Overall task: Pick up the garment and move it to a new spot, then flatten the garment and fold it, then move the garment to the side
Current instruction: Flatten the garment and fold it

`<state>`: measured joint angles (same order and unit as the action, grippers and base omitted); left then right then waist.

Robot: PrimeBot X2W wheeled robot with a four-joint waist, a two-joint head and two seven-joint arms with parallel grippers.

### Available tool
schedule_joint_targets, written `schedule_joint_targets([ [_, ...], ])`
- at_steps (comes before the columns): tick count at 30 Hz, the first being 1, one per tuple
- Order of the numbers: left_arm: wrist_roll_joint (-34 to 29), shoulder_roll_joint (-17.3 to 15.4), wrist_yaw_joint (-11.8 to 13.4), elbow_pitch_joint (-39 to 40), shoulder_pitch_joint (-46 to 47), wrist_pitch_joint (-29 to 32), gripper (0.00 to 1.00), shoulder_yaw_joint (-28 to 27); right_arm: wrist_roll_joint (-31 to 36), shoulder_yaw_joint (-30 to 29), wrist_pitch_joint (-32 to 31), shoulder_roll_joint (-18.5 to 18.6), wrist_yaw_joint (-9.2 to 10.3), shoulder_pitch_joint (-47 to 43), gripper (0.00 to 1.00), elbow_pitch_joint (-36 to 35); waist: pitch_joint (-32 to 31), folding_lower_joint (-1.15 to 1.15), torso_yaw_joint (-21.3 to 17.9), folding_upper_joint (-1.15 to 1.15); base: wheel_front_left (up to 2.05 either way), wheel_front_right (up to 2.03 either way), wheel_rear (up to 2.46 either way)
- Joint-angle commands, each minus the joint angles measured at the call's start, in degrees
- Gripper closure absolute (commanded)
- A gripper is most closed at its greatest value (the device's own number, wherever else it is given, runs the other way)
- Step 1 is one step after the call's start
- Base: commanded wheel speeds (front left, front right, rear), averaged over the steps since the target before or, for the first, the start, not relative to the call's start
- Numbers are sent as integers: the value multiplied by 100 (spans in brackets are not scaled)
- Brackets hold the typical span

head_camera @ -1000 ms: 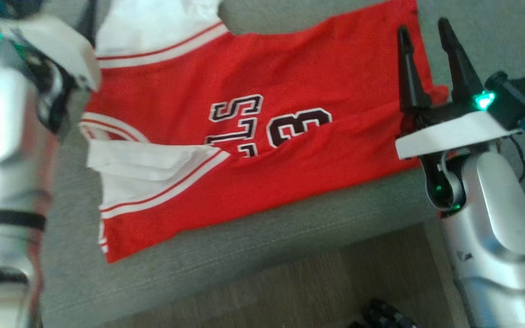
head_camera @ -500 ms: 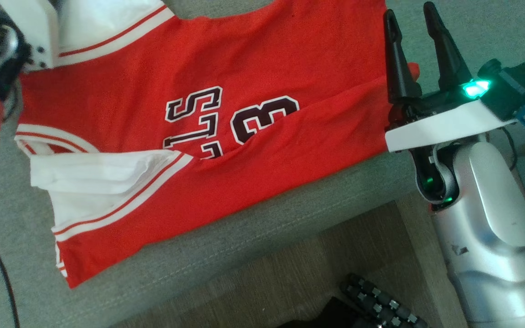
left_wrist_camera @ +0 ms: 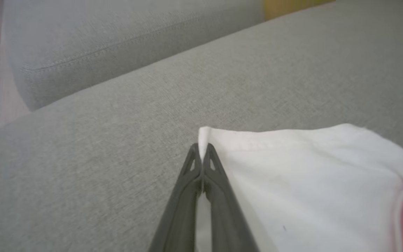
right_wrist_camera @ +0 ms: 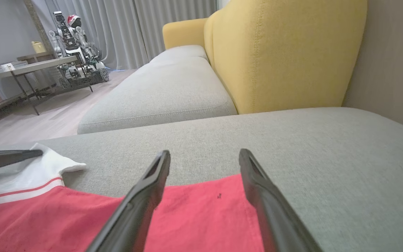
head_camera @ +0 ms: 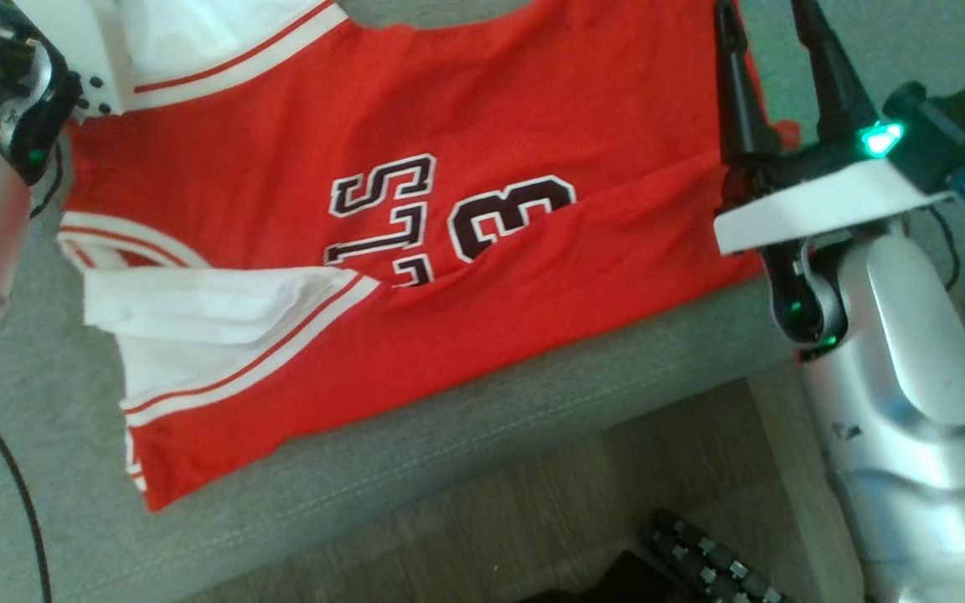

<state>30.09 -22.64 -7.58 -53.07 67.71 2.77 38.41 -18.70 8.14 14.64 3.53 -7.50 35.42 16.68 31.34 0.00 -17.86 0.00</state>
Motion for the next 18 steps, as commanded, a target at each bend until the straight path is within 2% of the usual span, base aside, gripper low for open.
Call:
schedule_joint_targets([
  [1,34,-199,9,171,331,-168,100,-158,111,40,25,-65,1,130,0,-109,-25,0,117,0,0,0,0],
  [5,100,-90,12,204,283,-754,100,-235,150,-126,-209,-50,1,466,0,245,-119,0,446,0,0,0,0],
  [11,214,173,44,398,83,-1299,100,-276,324,-137,-695,604,1,1091,0,1201,-185,0,988,0,0,0,0],
  [18,192,344,140,548,-37,-1523,100,-223,314,90,-1229,1195,1,1746,0,2427,-133,0,1305,0,0,0,0],
])
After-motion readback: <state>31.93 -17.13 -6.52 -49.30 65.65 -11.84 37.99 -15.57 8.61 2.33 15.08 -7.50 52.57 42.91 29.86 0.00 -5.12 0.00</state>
